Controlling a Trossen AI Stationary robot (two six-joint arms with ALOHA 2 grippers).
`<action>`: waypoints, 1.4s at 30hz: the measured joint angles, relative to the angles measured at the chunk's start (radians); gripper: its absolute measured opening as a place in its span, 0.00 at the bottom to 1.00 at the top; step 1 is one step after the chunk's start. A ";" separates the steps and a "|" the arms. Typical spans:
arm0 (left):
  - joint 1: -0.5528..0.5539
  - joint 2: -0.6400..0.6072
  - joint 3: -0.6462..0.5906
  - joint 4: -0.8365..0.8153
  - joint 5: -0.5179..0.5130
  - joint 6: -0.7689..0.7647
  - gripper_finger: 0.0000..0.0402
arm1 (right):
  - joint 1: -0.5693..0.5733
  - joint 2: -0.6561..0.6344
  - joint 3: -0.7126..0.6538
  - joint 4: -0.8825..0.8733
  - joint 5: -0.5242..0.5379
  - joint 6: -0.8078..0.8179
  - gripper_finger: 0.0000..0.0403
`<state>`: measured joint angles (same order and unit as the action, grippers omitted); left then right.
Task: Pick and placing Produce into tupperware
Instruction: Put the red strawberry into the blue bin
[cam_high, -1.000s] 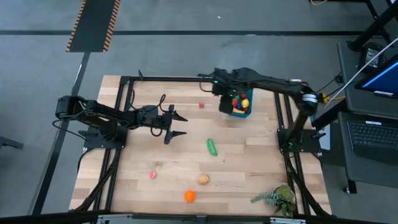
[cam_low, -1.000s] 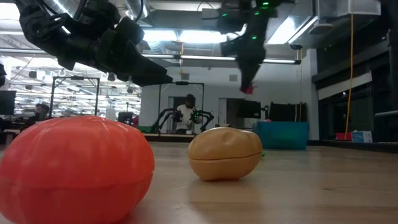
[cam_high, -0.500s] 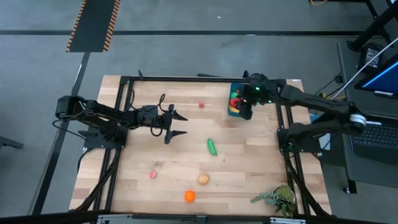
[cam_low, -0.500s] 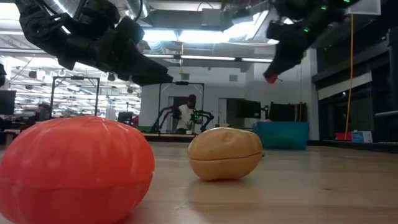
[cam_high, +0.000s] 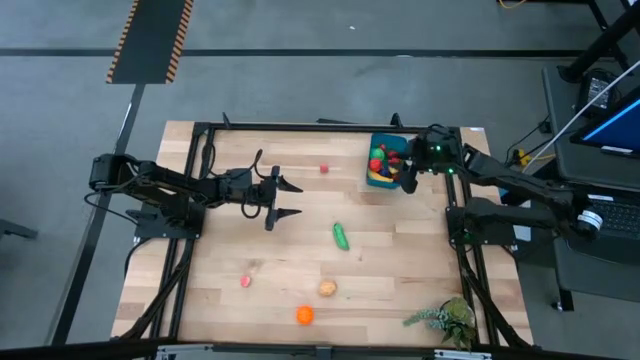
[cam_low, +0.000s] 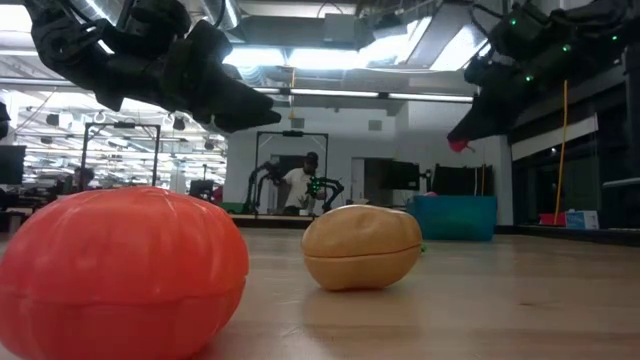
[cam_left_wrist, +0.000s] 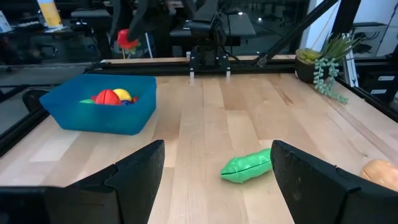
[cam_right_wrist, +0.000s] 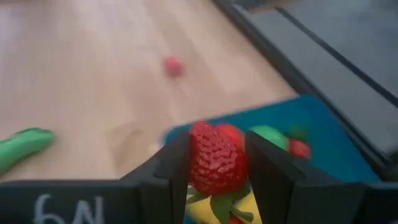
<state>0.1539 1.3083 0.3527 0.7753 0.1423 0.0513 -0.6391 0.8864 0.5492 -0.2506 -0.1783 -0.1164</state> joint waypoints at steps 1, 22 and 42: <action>0.000 0.000 0.000 0.000 0.000 -0.005 0.71 | -0.016 0.001 0.000 -0.005 0.016 0.004 0.33; 0.000 0.000 0.000 0.005 -0.002 -0.023 0.71 | -0.118 0.364 0.180 -0.143 0.133 -0.098 0.33; 0.001 0.000 0.000 0.004 -0.004 -0.022 0.71 | -0.166 0.800 0.572 -0.485 0.124 -0.210 0.33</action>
<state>0.1551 1.3083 0.3527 0.7795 0.1387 0.0296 -0.8051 1.6863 1.1214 -0.7361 -0.0540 -0.3260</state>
